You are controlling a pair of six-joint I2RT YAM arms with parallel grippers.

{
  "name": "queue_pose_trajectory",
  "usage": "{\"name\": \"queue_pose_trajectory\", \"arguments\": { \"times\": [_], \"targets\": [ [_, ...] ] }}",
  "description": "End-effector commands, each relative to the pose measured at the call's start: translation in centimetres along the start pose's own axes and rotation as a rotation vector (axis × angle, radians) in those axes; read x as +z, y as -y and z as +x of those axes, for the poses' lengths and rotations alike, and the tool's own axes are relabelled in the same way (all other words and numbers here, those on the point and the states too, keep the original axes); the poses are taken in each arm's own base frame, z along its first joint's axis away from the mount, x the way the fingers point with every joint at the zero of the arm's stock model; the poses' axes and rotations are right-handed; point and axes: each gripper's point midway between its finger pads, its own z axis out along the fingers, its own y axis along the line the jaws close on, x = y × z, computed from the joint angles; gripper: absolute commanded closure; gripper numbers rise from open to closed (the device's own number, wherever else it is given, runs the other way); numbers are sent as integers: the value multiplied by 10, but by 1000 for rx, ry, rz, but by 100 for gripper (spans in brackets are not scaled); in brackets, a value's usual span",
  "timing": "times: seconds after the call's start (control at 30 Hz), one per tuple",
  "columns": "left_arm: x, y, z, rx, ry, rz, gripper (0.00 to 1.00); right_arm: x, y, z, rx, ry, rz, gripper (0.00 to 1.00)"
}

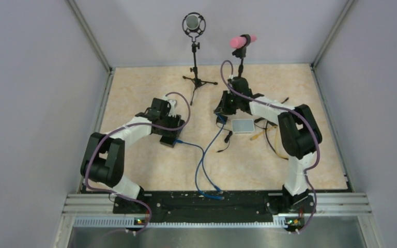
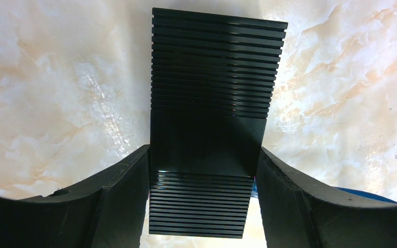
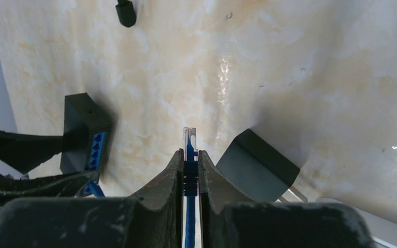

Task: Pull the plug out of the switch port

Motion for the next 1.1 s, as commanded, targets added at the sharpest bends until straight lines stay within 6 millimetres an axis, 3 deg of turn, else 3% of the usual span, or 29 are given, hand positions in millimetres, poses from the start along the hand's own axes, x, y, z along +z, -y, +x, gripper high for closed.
{"name": "queue_pose_trajectory", "arguments": {
  "times": [0.0, 0.27, 0.37, 0.47, 0.57, 0.67, 0.73, 0.83, 1.0, 1.07],
  "targets": [
    [-15, 3, -15, -4, 75, 12, 100, 7, -4, -32, -21, 103, 28, 88],
    [-19, -3, -18, -7, 88, -23, 100, -3, 2, -54, -57, 154, 106, 75],
    [-20, -5, -18, -4, 88, -36, 100, -26, -4, -60, -73, 187, 110, 73],
    [-20, -6, -17, -5, 89, -38, 100, -53, -24, -66, -105, 226, 59, 68],
    [-20, -6, -17, -2, 91, -39, 100, -71, -50, -51, -122, 208, -52, 66],
    [-21, -6, -18, -4, 91, -39, 100, -77, -73, -22, -139, 168, -143, 61],
    [-21, -8, -18, -6, 92, -48, 100, -75, -88, 1, -141, 123, -211, 60],
    [-23, -10, -15, -15, 89, -57, 100, -56, -91, 30, -151, 63, -195, 59],
    [-29, -19, -10, -43, 100, -111, 100, -12, -96, 55, -205, -48, -113, 58],
    [-32, -24, -6, -50, 104, -134, 100, -1, -97, 63, -229, -54, -75, 51]
  ]
}}
